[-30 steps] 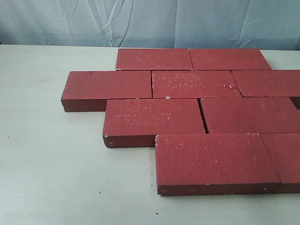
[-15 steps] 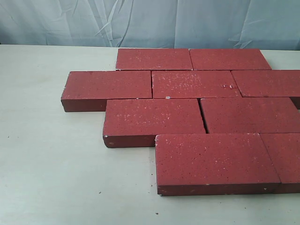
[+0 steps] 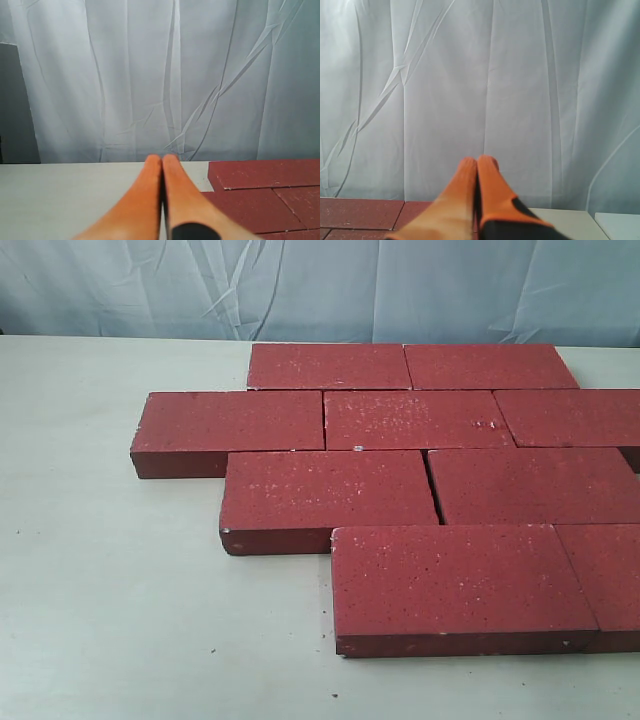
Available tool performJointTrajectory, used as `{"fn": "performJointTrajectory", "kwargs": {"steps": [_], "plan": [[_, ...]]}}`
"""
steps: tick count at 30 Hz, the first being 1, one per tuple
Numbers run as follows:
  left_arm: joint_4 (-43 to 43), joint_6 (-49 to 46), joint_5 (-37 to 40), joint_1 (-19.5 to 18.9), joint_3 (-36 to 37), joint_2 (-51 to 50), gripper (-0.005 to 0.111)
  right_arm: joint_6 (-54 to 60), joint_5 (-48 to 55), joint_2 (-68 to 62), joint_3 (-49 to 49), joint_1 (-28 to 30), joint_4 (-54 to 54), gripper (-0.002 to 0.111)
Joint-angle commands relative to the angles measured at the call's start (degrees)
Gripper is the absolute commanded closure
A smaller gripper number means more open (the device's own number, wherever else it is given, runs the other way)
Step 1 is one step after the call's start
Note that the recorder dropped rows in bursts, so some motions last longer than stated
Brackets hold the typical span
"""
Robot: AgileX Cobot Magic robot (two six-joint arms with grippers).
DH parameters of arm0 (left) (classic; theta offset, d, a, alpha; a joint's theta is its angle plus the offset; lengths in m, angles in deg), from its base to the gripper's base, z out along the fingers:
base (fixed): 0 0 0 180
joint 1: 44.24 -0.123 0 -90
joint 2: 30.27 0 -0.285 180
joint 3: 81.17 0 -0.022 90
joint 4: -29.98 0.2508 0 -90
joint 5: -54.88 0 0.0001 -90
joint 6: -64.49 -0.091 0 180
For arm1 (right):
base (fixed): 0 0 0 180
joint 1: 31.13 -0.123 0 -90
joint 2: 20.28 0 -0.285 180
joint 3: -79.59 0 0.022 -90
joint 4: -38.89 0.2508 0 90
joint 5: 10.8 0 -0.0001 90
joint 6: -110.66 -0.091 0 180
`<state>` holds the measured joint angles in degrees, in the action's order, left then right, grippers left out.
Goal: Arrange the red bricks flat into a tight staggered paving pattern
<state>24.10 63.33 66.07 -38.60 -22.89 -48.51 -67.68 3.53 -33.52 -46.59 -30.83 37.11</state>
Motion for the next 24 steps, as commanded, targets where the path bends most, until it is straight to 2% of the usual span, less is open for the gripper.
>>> {"fn": "performJointTrajectory", "kwargs": {"steps": [1,5,10,15,24], "plan": [[1.42,2.17,0.74,-1.18,4.44,5.78,0.107,-0.13,-0.10,0.17,0.30,0.23,-0.03,0.109],[0.21,2.08,0.51,-3.83,10.01,10.23,0.107,-0.13,-0.10,0.17,0.30,0.23,-0.03,0.109],[-0.66,2.08,0.37,-6.74,14.88,10.46,0.107,-0.13,-0.10,0.17,0.30,0.23,-0.03,0.109],[0.41,2.08,0.47,-6.79,18.75,10.46,0.107,-0.14,0.02,0.17,0.30,0.23,0.89,0.109],[3.05,2.08,2.10,-6.79,18.94,10.46,0.107,-0.14,0.02,0.17,0.30,0.23,0.89,0.109]]}}
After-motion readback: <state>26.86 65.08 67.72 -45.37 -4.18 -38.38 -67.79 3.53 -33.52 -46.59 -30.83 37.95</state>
